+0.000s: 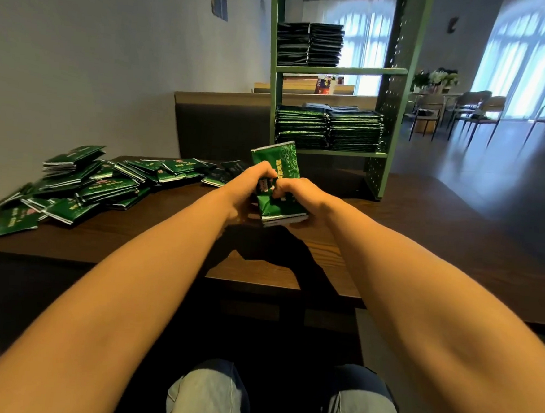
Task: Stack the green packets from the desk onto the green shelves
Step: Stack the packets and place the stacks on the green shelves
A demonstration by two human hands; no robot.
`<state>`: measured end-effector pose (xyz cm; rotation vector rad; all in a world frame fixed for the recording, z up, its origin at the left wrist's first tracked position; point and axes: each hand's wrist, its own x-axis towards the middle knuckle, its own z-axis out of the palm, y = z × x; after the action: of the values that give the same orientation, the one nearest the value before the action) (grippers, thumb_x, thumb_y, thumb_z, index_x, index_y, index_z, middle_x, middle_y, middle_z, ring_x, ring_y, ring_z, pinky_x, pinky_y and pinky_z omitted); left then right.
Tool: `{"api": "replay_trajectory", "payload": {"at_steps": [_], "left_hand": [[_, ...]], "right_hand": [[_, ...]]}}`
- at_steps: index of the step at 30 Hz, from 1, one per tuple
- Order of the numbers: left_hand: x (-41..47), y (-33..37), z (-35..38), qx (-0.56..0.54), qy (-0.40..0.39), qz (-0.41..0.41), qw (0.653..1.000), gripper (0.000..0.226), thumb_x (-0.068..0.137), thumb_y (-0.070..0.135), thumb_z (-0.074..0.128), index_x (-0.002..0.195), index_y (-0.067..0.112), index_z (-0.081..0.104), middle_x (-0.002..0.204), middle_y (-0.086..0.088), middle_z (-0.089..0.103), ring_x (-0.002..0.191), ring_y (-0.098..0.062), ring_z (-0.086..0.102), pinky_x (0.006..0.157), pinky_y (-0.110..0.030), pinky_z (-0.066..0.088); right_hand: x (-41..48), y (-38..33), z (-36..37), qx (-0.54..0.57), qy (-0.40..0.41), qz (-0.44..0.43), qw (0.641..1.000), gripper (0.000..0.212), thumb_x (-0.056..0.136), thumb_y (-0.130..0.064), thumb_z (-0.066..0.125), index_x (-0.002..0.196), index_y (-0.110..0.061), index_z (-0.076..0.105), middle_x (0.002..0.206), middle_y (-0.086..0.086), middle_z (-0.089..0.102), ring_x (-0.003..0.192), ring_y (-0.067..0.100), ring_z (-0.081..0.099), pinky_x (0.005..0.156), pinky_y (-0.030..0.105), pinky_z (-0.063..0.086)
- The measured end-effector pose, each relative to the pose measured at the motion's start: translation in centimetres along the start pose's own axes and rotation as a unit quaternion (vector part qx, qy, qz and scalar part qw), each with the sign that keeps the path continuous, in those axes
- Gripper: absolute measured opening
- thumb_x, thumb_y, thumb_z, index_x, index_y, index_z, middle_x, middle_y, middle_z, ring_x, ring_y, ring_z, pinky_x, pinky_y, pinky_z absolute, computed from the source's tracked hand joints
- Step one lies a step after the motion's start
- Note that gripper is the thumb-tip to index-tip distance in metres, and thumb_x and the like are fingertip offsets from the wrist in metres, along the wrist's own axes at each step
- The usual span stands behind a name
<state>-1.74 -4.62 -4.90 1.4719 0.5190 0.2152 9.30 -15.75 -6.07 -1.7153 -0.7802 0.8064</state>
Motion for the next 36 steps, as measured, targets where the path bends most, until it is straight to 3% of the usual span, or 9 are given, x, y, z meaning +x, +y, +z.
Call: {"api": "replay_trajectory", "payload": {"at_steps": [3, 6, 10, 16, 20, 24, 30, 33, 36], "left_hand": [[0.6, -0.7, 0.3, -0.096, -0.045, 0.010, 0.994, 0.037, 0.077, 0.031, 0.053, 0.104, 0.008, 0.065, 0.098, -0.015, 0.065, 0.092, -0.031, 0.063, 0.104, -0.049, 0.044], [2.2, -0.6, 0.2, -0.135, -0.057, -0.001, 0.989, 0.039, 0.084, 0.025, 0.046, 0.113, 0.006, 0.064, 0.101, -0.020, 0.067, 0.094, -0.035, 0.066, 0.101, -0.053, 0.047], [6.7, 0.2, -0.9, -0.103, -0.038, -0.030, 0.993, 0.032, 0.085, 0.024, 0.044, 0.099, 0.008, 0.067, 0.096, -0.016, 0.068, 0.092, -0.033, 0.065, 0.106, -0.051, 0.044], [13.1, 1.6, -3.8, 0.016, -0.059, -0.160, 0.985, 0.029, 0.074, 0.032, 0.053, 0.082, 0.015, 0.075, 0.095, -0.008, 0.071, 0.100, -0.030, 0.063, 0.106, -0.047, 0.040], [12.6, 4.9, -4.1, 0.079, -0.081, -0.242, 0.964, 0.029, 0.079, 0.038, 0.047, 0.093, 0.019, 0.065, 0.088, -0.003, 0.067, 0.081, -0.026, 0.063, 0.080, -0.040, 0.046], [10.1, 9.9, -3.4, 0.090, -0.097, -0.283, 0.950, 0.041, 0.065, 0.037, 0.058, 0.100, 0.018, 0.064, 0.093, -0.006, 0.067, 0.085, -0.027, 0.064, 0.083, -0.043, 0.048], [6.8, 18.1, -0.7, 0.142, -0.138, -0.288, 0.937, 0.072, 0.053, 0.041, 0.067, 0.119, 0.015, 0.058, 0.117, -0.015, 0.061, 0.106, -0.036, 0.058, 0.096, -0.061, 0.044], [6.8, 21.9, 0.6, 0.150, -0.157, -0.280, 0.935, 0.094, 0.048, 0.044, 0.075, 0.136, 0.021, 0.048, 0.138, -0.019, 0.050, 0.121, -0.041, 0.054, 0.095, -0.063, 0.045], [7.2, 25.8, 2.1, 0.155, -0.157, -0.248, 0.943, 0.089, 0.053, 0.045, 0.078, 0.135, 0.024, 0.050, 0.138, -0.016, 0.050, 0.121, -0.038, 0.054, 0.092, -0.061, 0.049]], "right_hand": [[-0.1, 0.7, 0.0, 0.007, -0.028, 0.018, 0.999, 0.047, 0.085, -0.037, 0.062, 0.124, -0.012, 0.059, 0.102, 0.011, 0.069, 0.093, 0.025, 0.065, 0.080, 0.037, 0.048], [1.2, 1.1, -0.5, 0.061, -0.038, 0.027, 0.997, 0.036, 0.091, -0.044, 0.053, 0.109, -0.015, 0.064, 0.090, 0.008, 0.073, 0.090, 0.025, 0.068, 0.084, 0.038, 0.050], [5.8, 1.5, -1.4, 0.110, -0.036, 0.033, 0.993, 0.030, 0.099, -0.037, 0.044, 0.102, -0.015, 0.063, 0.081, 0.007, 0.074, 0.070, 0.020, 0.070, 0.066, 0.028, 0.053], [11.7, 1.5, -3.4, 0.120, -0.065, 0.104, 0.985, 0.029, 0.095, -0.032, 0.048, 0.106, -0.014, 0.067, 0.091, 0.007, 0.074, 0.083, 0.023, 0.069, 0.073, 0.032, 0.054], [11.4, -0.7, -3.8, 0.112, -0.081, 0.167, 0.976, 0.057, 0.069, -0.041, 0.065, 0.120, -0.015, 0.068, 0.103, 0.008, 0.075, 0.095, 0.026, 0.069, 0.078, 0.034, 0.054], [9.3, -5.3, -5.4, 0.108, -0.107, 0.203, 0.967, 0.069, 0.049, -0.040, 0.074, 0.113, -0.014, 0.070, 0.107, 0.010, 0.074, 0.102, 0.029, 0.066, 0.093, 0.039, 0.050], [5.2, -12.6, -9.6, 0.097, -0.116, 0.198, 0.969, 0.022, 0.093, -0.020, 0.049, 0.105, -0.014, 0.067, 0.082, -0.002, 0.077, 0.081, 0.019, 0.066, 0.074, 0.033, 0.050], [3.6, -17.0, -12.4, 0.077, -0.114, 0.181, 0.974, 0.021, 0.098, -0.014, 0.045, 0.097, -0.015, 0.066, 0.078, -0.005, 0.075, 0.080, 0.013, 0.064, 0.074, 0.024, 0.051], [2.4, -20.3, -15.5, 0.101, -0.122, 0.189, 0.969, 0.031, 0.084, -0.023, 0.055, 0.110, -0.013, 0.068, 0.104, 0.007, 0.075, 0.096, 0.024, 0.067, 0.085, 0.035, 0.053]]}}
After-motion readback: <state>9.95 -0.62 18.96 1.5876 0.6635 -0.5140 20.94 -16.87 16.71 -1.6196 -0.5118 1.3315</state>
